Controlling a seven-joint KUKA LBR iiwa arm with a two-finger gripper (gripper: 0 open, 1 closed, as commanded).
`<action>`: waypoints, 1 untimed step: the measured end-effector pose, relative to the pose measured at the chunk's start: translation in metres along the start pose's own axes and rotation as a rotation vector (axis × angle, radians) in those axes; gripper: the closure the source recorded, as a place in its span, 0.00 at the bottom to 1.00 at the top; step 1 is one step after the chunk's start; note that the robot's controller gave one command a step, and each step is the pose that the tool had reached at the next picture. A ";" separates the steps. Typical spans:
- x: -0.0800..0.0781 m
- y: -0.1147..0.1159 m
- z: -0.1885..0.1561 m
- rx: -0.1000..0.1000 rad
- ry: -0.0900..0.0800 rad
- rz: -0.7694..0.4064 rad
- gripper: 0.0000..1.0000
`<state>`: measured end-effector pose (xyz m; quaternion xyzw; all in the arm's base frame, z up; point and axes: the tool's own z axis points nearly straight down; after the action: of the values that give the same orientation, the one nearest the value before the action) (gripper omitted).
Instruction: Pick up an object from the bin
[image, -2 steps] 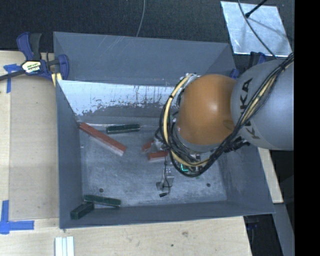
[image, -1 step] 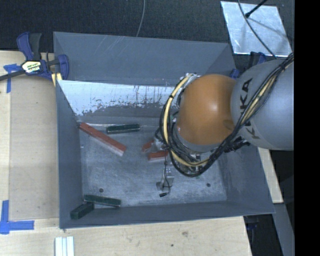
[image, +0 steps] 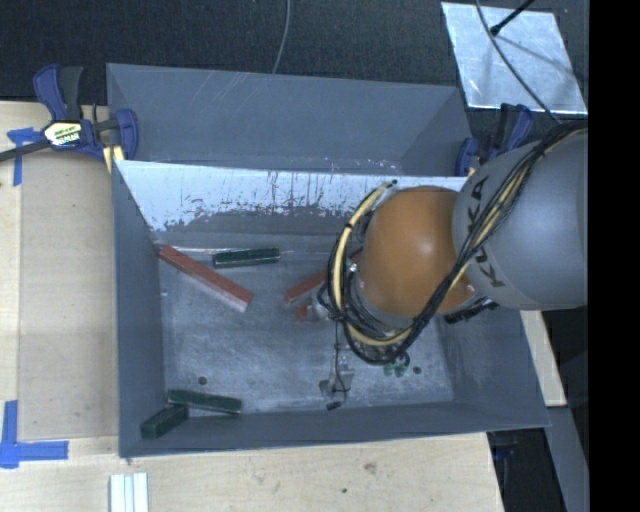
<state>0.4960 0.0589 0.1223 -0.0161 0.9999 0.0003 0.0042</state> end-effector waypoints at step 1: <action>-0.029 -0.067 0.015 0.002 -0.004 0.039 0.00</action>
Offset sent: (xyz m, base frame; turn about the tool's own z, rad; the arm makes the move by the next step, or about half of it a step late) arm 0.0161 -0.0756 -0.0487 0.0957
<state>0.5273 -0.0073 0.1073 0.0032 1.0000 -0.0004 0.0063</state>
